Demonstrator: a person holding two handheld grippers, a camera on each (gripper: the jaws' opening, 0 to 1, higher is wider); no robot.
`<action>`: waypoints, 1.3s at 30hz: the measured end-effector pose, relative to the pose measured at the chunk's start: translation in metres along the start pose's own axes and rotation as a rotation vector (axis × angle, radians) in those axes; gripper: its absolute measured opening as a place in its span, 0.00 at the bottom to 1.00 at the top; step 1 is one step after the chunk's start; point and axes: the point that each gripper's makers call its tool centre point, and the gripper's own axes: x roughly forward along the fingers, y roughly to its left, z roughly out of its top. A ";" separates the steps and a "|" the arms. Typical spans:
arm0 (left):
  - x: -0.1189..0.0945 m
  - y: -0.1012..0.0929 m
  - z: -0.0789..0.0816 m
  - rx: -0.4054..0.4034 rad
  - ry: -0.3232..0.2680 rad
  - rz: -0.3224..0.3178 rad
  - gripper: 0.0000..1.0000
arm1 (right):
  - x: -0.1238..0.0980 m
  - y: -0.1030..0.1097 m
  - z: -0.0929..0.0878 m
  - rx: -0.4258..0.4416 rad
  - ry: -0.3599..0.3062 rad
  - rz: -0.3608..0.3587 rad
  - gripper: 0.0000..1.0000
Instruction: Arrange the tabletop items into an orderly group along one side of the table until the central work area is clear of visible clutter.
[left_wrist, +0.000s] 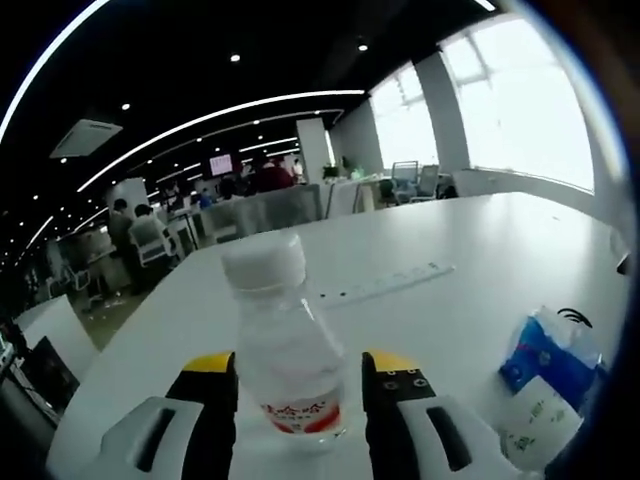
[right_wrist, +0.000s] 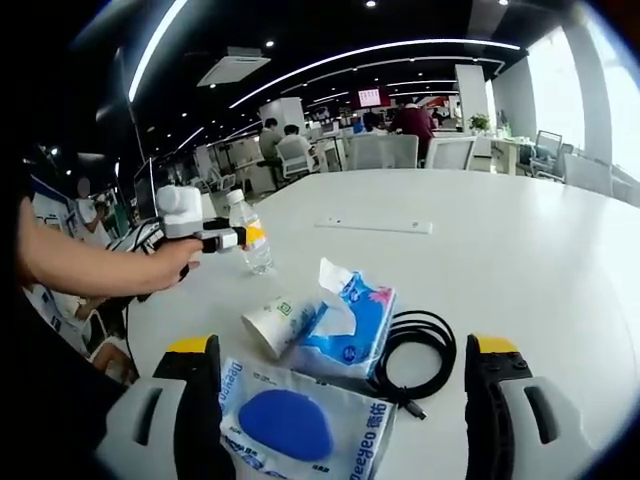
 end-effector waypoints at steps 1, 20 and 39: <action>-0.001 -0.001 -0.001 -0.011 0.002 -0.006 0.51 | 0.000 0.001 0.000 0.000 0.000 0.001 0.98; -0.058 -0.017 -0.011 -0.004 0.014 -0.176 0.66 | 0.008 0.013 0.001 -0.045 0.009 0.035 1.00; -0.128 -0.049 -0.006 0.052 -0.002 -0.401 0.80 | 0.014 0.013 -0.007 -0.074 0.032 0.031 1.00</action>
